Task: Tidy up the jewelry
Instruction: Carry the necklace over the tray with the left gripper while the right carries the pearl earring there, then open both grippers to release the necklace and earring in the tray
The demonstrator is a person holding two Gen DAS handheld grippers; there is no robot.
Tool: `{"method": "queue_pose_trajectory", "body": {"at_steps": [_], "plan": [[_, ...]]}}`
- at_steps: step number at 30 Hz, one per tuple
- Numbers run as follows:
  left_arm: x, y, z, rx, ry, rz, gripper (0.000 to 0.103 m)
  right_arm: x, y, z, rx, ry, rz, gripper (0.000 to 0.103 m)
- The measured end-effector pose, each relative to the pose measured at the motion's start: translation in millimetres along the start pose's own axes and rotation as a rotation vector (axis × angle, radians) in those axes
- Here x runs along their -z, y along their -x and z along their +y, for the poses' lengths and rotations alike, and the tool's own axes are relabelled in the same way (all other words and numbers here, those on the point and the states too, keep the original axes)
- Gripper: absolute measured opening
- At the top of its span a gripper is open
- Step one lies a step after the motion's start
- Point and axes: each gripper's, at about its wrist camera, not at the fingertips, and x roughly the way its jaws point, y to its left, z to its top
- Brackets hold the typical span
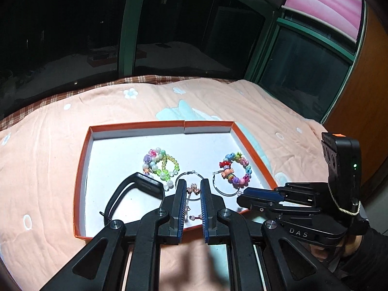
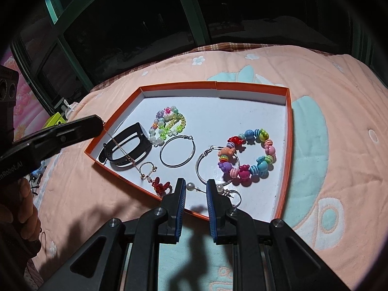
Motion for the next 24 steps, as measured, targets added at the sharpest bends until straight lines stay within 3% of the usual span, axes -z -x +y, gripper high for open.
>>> {"method": "queue_pose_trajectory", "body": {"at_steps": [6,9,21,23,24], "plan": [[13,-11,4,-0.01,0.011,0.044,0.013,1,0,2,0.011,0.011,0.001,0.021],[18,-12,5,-0.018,0.011,0.051,0.013,1,1,3,0.026,0.017,-0.003,0.027],[41,16,-13,-0.085,-0.002,0.038,0.014,13,27,9,0.056,0.004,-0.038,0.033],[49,20,-17,-0.099,-0.003,0.04,0.016,16,31,10,0.059,0.001,-0.038,0.037],[53,22,-18,-0.109,-0.004,0.041,0.026,17,33,10,0.063,0.0,-0.039,0.038]]}}
